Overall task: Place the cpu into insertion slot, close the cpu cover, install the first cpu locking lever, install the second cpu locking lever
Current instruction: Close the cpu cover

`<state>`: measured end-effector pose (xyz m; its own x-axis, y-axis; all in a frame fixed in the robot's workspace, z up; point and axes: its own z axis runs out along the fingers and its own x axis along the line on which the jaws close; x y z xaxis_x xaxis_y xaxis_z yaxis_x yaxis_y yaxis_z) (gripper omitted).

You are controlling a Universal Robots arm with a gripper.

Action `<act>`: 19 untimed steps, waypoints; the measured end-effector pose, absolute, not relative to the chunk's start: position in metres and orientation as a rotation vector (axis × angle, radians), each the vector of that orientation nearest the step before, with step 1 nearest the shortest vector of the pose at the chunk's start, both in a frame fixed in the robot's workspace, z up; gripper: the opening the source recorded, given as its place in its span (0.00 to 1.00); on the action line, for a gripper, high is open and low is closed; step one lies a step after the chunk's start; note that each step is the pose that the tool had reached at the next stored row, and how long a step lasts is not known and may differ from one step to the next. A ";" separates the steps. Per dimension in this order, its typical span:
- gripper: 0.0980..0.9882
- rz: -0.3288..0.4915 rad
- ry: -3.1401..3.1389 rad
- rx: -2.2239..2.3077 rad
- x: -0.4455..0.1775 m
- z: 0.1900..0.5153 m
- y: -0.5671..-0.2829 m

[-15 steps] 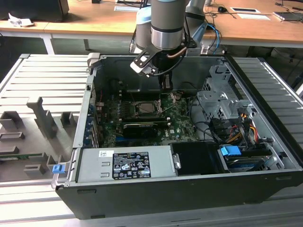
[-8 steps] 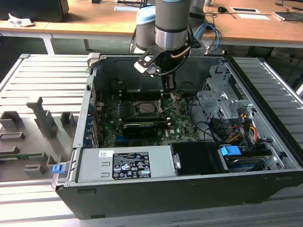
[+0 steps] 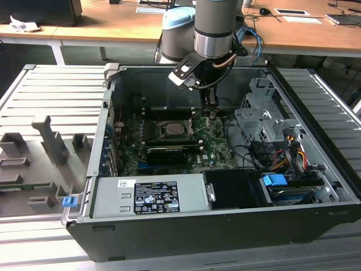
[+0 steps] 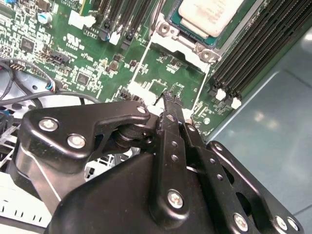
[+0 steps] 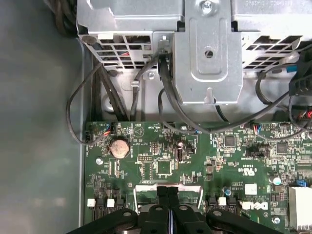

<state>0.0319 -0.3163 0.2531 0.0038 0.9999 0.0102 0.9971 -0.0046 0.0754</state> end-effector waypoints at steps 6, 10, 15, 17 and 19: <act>0.01 0.093 2.183 2.192 0.037 0.253 -0.316; 0.01 0.093 2.183 2.192 0.040 0.253 -0.316; 0.01 0.093 2.183 2.192 0.043 0.252 -0.316; 0.01 0.093 2.183 2.192 0.045 0.252 -0.316; 0.01 0.093 2.183 2.192 0.046 0.252 -0.316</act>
<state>0.0457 -0.3163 0.2523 0.0038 0.9999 0.0099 0.9972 -0.0045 0.0751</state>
